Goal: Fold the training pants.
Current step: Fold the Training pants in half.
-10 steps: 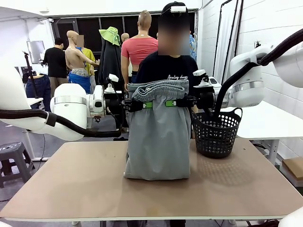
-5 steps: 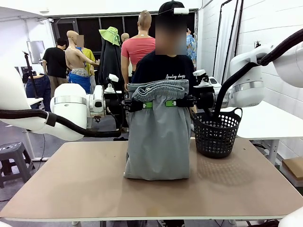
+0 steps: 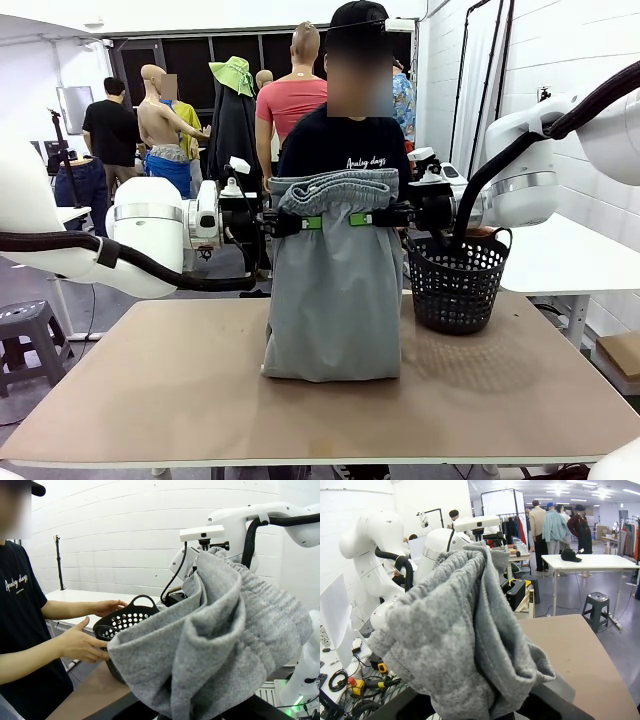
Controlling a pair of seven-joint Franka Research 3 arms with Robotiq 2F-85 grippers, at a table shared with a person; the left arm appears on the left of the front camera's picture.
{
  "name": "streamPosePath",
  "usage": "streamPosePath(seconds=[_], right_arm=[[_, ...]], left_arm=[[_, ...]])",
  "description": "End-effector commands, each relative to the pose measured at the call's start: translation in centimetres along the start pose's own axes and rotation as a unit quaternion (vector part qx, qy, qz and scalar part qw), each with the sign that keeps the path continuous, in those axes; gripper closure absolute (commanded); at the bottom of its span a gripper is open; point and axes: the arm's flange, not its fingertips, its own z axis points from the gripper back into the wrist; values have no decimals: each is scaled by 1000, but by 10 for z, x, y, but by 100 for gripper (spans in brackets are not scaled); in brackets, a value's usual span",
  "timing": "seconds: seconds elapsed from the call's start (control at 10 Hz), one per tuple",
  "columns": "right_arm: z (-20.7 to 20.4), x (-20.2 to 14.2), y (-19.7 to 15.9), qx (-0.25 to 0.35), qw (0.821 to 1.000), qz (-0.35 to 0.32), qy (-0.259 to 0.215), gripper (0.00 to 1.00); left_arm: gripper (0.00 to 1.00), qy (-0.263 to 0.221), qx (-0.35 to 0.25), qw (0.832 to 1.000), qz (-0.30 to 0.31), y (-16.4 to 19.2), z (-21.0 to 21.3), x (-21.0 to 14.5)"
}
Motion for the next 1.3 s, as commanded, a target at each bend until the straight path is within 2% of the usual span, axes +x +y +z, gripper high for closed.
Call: streamPosePath(seconds=[0.0, 0.3, 0.9, 1.1, 1.2], right_arm=[[-5, -6, 1, 21, 1000, -10, 1, 100], [-18, 4, -15, 28, 1000, -6, 7, 100], [-22, 78, -58, 39, 998, 22, 40, 100], [-22, 91, -69, 35, 998, 28, 44, 100], [-21, 94, -62, 38, 998, 28, 36, 100]], left_arm=[[100, -8, 0, 1000, 18, -5, 14, -10], [100, -5, 13, 1000, 11, 12, 14, 0], [100, 18, 17, 1000, -12, 77, 7, 67], [100, 9, 21, 1000, -14, 81, 12, 82], [100, 0, 12, 1000, -12, 73, 16, 86]])
